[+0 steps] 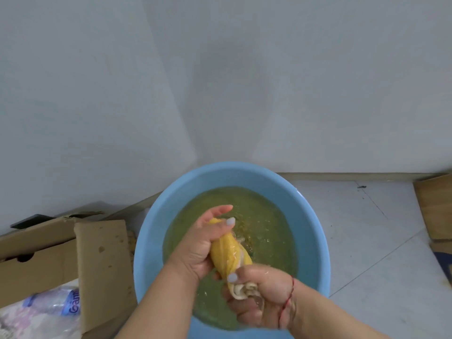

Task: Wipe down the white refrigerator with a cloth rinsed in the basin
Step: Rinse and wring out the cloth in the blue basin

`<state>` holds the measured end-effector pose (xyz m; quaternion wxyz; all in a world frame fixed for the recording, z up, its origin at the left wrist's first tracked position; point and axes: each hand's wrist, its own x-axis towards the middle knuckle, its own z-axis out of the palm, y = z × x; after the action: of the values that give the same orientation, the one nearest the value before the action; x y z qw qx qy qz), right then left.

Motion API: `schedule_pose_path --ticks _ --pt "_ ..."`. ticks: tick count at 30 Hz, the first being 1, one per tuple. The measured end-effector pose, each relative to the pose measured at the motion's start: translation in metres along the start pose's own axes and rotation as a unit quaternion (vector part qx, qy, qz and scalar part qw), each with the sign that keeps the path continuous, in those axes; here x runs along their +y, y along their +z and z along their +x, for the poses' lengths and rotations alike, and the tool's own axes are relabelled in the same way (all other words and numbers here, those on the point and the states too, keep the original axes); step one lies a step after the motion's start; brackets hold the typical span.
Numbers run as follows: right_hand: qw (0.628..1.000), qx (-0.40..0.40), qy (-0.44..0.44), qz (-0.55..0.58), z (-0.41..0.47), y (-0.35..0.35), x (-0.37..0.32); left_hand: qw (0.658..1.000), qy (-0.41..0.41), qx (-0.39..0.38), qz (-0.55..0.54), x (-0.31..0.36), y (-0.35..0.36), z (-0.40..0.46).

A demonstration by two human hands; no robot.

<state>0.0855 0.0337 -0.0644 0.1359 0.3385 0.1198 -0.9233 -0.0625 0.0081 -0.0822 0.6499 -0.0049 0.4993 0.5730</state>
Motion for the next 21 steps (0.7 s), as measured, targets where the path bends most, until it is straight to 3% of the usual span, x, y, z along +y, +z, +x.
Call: schedule_pose_path --ticks 1,3,4,7,8,10,13,14,15,16,17,18,20,21 --pt "0.990 0.083 -0.003 -0.117 0.002 0.000 -0.006 0.999 0.000 0.028 0.041 0.001 0.001 0.000" --pt "0.914 0.217 -0.003 -0.343 0.013 0.002 -0.017 0.990 0.001 0.090 0.105 -0.002 0.006 0.001" --pt "0.850 0.265 -0.002 -0.456 0.021 0.001 -0.021 0.981 0.007 0.128 0.147 -0.007 0.010 0.002" --pt "0.595 0.324 -0.022 -0.735 0.041 -0.009 -0.022 0.921 0.044 0.243 0.300 -0.022 0.023 0.010" --pt "0.559 0.345 -0.030 -0.754 0.045 -0.015 -0.020 0.903 0.047 0.281 0.321 -0.026 0.028 0.011" --pt "0.540 0.390 -0.054 -0.744 0.046 -0.020 -0.016 0.890 0.032 0.349 0.292 -0.035 0.029 0.017" --pt "0.461 0.426 -0.153 -0.763 0.048 -0.023 -0.008 0.900 -0.020 0.415 0.135 -0.039 0.023 0.021" --pt "0.452 0.429 -0.176 -0.762 0.048 -0.024 -0.005 0.908 -0.044 0.405 0.104 -0.038 0.022 0.021" --pt "0.468 0.425 -0.165 -0.757 0.047 -0.022 -0.003 0.920 -0.066 0.373 0.095 -0.034 0.022 0.019" --pt "0.507 0.416 -0.161 -0.737 0.046 -0.022 -0.002 0.935 -0.086 0.332 0.092 -0.028 0.023 0.016" --pt "0.580 0.396 -0.139 -0.698 0.042 -0.022 -0.004 0.950 -0.105 0.283 0.077 -0.021 0.024 0.014" --pt "0.684 0.368 -0.128 -0.616 0.037 -0.021 -0.006 0.964 -0.113 0.236 0.052 -0.011 0.024 0.008" --pt "0.892 0.272 -0.131 -0.337 0.025 -0.018 -0.008 0.979 -0.085 0.185 -0.006 0.010 0.019 -0.003" --pt "0.950 0.199 -0.125 -0.208 0.017 -0.015 -0.006 0.984 -0.061 0.163 -0.028 0.018 0.013 -0.008"
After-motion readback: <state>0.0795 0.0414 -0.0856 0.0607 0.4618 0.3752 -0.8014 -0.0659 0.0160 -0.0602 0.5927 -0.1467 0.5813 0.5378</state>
